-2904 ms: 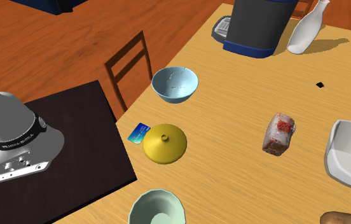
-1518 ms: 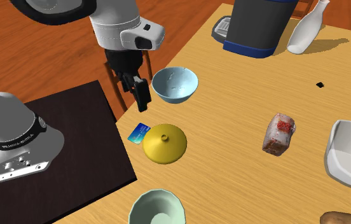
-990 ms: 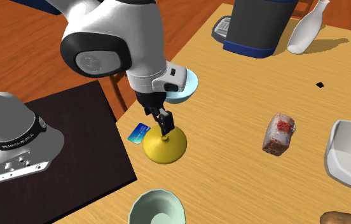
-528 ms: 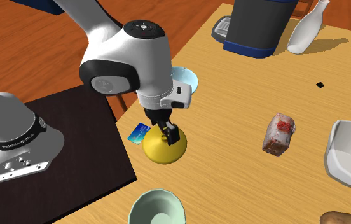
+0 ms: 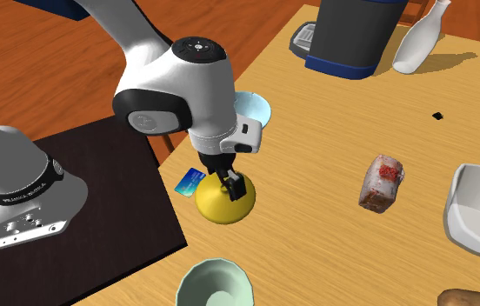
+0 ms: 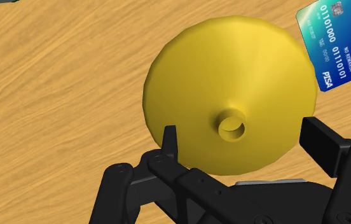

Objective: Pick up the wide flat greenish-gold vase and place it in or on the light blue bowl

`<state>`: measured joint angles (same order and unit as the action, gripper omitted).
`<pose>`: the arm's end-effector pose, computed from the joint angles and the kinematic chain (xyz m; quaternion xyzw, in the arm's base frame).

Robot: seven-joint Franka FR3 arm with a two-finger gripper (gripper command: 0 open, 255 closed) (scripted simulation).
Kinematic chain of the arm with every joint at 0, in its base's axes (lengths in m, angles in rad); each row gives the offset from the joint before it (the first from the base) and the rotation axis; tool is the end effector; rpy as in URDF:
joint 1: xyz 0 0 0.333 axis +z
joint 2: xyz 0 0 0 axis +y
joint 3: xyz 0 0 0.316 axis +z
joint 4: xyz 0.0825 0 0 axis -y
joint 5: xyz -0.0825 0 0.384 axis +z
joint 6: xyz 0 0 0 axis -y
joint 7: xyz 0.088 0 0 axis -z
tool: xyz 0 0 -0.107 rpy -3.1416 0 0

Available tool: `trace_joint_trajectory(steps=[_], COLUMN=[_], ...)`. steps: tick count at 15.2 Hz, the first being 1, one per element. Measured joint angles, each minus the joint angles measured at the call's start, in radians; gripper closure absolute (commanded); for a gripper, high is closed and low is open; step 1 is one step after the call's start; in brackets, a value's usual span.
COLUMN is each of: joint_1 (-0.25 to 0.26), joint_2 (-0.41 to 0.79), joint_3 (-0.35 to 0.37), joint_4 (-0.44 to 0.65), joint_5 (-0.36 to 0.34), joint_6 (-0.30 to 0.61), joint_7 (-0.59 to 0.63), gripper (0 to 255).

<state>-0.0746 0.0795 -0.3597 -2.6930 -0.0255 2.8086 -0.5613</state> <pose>0.3759 -0.1763 0.2114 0.9967 0.0762 0.0092 0.0259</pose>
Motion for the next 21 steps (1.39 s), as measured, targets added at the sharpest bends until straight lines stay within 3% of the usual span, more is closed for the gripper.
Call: trace_joint_trajectory(steps=[1, 11, 21], joint_1=[0.000, 0.000, -0.003], joint_2=[0.000, 0.000, -0.149], joint_3=[0.000, 0.000, -0.015], joint_4=[0.000, 0.000, 0.008], joint_5=[0.000, 0.000, -0.105], joint_6=[0.000, 0.000, -0.150], joint_7=[0.000, 0.000, 0.071], gripper=[255, 255, 255])
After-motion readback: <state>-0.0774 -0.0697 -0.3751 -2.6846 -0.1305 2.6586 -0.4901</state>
